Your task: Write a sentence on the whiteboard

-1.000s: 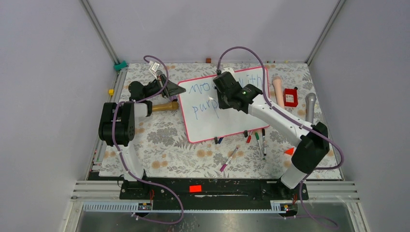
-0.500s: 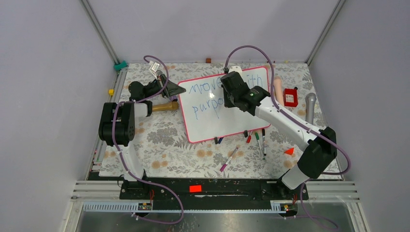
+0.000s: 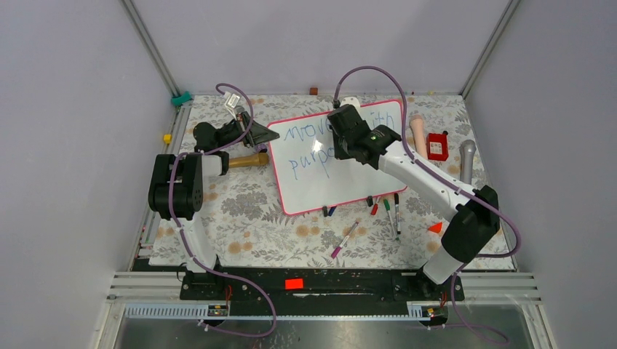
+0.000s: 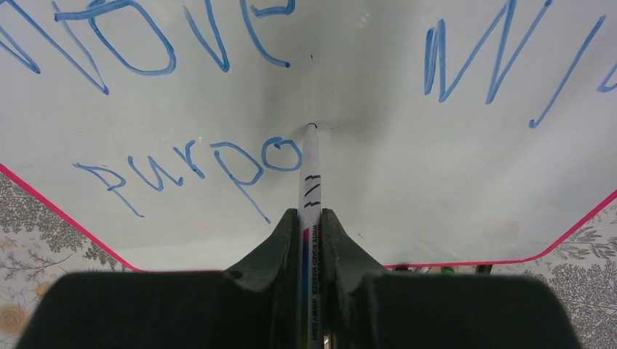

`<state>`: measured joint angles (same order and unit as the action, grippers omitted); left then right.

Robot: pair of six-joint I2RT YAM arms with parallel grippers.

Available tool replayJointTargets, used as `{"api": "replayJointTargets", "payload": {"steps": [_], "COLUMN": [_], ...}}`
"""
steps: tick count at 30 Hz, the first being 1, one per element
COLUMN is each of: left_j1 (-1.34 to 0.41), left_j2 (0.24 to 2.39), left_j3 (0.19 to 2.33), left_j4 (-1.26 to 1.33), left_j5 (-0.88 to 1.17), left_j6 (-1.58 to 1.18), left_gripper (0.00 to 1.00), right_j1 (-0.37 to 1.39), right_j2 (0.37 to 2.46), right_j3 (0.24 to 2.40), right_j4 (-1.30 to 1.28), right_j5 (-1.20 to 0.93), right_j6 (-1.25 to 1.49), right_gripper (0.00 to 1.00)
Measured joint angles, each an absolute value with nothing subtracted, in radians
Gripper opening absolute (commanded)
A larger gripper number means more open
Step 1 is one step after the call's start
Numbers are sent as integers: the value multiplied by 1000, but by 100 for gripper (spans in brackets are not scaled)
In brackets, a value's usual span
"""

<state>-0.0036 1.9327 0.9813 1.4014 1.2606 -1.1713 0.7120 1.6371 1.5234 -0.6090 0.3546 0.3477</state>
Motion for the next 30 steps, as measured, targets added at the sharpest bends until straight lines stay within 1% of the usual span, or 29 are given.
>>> {"api": "replayJointTargets", "payload": {"steps": [30], "left_j1": [-4], "left_j2": [1933], "left_j3": [981], "left_j4": [1401], "left_j5": [1261], "left_j6": [-1171], "left_gripper": [0], "right_j1": [708], "right_j2": [1620], "right_j3": [1470], "right_j4": [-658], "right_j5": [346], "right_j6": [350], "right_gripper": [0]}}
